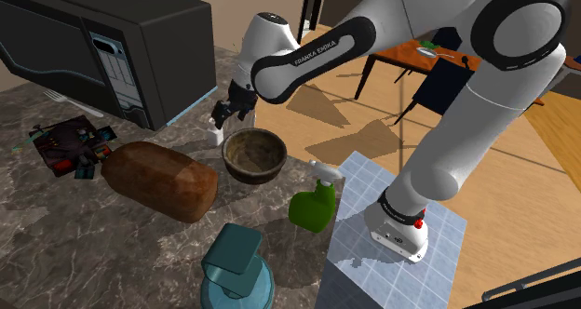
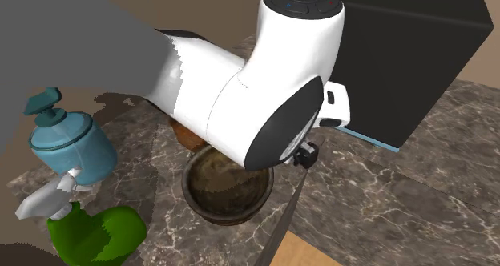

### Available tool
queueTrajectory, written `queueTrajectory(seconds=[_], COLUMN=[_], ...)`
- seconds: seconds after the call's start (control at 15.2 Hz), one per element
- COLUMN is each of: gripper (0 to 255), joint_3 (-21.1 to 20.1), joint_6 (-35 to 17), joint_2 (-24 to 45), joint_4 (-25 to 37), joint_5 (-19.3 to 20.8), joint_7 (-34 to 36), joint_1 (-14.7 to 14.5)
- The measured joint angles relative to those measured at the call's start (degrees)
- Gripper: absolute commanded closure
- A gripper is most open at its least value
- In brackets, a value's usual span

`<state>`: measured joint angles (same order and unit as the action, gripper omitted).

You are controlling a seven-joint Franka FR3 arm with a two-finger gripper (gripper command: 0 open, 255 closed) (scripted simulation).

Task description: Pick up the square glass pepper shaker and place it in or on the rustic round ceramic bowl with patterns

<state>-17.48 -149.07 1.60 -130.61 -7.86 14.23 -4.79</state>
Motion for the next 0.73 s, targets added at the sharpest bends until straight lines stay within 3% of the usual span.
queueTrajectory(seconds=[0.73], gripper=[0], joint_3=[0.44], joint_6=[-6.28], joint_2=[9.69], joint_4=[3.73], joint_5=[4.89], joint_7=[4.05], joint_1=[-1.55])
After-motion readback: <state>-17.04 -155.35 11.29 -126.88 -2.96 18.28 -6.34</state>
